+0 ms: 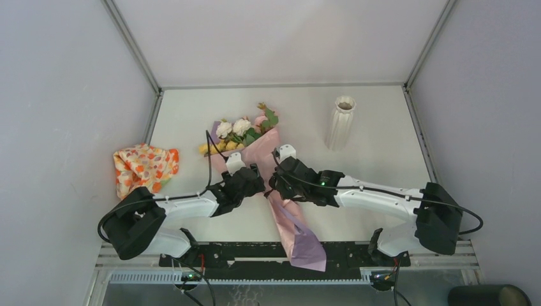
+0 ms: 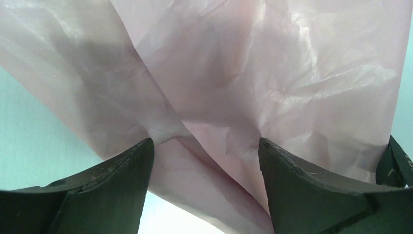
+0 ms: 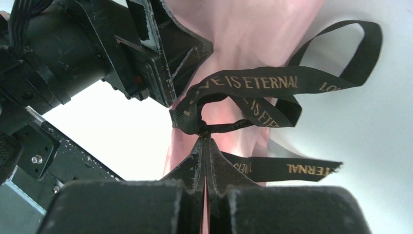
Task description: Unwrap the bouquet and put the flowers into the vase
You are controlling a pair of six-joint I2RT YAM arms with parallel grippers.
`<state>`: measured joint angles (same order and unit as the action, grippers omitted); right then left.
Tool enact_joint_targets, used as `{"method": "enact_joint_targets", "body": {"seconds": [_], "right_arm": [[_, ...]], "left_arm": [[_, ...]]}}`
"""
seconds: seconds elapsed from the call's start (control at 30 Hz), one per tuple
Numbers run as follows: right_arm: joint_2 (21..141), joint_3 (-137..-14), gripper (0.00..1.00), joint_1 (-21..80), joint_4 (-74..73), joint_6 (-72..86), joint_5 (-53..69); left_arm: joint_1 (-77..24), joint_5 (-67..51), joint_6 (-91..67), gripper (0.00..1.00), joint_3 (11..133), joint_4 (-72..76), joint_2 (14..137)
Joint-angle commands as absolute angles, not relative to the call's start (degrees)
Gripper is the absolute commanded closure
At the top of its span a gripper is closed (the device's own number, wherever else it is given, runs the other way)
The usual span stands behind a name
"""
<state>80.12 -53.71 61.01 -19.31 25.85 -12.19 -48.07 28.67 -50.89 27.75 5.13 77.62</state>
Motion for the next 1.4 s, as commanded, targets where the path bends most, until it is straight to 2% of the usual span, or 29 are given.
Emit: {"method": "enact_joint_targets", "body": {"seconds": [0.0,0.37,0.87,1.37], "right_arm": [[75.34,-55.84,1.0,59.93,-21.95,25.09,-15.47],[61.68,-57.04,1.0,53.05,-26.6,22.6,-15.37],[52.91,-64.88,1.0,40.81,-31.2,18.37,-13.13],[44.76,-68.65,1.0,40.01,-28.94,19.3,-11.7]], "left_arm": [[-47.74,28.56,-52.3,0.17,28.36,6.42,76.66],[-47.77,29.49,-52.39,0.17,27.48,6.34,76.73],[-47.74,27.92,-49.84,0.17,27.7,7.59,75.81],[-47.98,17.17,-40.83,0.16,25.74,16.04,67.07]]}}
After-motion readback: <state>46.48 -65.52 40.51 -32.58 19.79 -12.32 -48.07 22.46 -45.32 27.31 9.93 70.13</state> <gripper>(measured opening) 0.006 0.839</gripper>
